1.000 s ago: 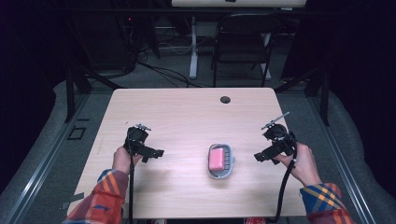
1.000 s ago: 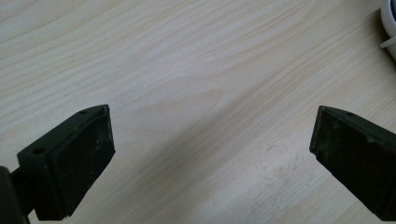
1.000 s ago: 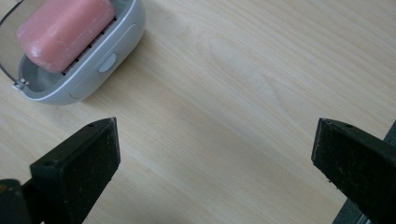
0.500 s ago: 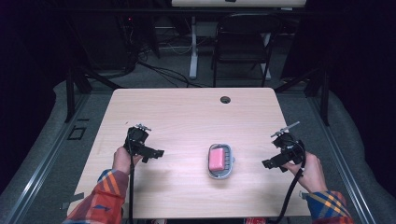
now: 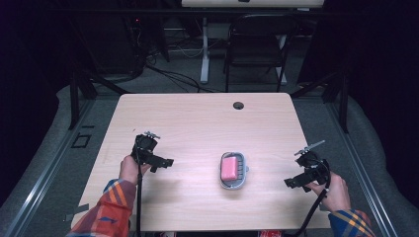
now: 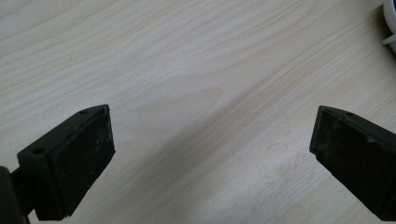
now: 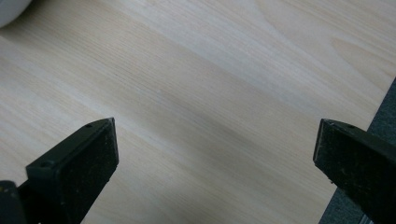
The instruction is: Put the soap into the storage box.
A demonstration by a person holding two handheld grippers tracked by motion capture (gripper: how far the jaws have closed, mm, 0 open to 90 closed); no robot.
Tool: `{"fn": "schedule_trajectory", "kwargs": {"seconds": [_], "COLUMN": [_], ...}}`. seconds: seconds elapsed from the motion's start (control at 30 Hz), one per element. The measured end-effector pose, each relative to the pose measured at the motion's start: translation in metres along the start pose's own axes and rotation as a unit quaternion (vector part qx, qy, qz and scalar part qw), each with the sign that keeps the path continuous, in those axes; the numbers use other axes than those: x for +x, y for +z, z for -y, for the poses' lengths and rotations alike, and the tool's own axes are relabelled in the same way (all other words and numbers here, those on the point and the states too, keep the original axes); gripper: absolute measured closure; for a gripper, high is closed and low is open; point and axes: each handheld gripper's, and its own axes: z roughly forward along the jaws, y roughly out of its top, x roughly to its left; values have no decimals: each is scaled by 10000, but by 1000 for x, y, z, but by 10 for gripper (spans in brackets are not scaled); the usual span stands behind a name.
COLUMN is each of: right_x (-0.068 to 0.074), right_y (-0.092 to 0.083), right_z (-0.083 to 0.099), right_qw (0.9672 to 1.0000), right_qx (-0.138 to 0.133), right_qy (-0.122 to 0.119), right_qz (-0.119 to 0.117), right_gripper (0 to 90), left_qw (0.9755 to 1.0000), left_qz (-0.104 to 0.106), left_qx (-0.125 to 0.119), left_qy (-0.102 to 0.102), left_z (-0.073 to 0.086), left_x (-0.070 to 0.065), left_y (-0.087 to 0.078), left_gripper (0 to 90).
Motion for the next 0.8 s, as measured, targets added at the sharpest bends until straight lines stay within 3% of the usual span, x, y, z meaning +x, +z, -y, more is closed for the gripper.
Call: {"fn": "schedule_trajectory", "kwargs": {"seconds": [0.23,0.37,0.6,0.8], "right_x": [-6,-11,-16,-18], "right_y": [4,12,26,28], "right_z": [17,27,33,32], "right_qw": [9998,9995,9990,9989], "right_qx": [-128,-61,387,442], "right_qy": [164,305,207,78], "right_qz": [10,-29,42,106], "right_gripper": [0,0,0,0], "left_qw": [10000,10000,10000,10000], "left_qz": [6,12,-8,4], "left_qx": [7,26,21,33], "left_qy": [-17,39,39,56], "left_z": [0,0,0,-1], "left_x": [0,-1,-2,-2], "left_y": [0,1,1,2], "left_gripper": [0,0,0,0]}}
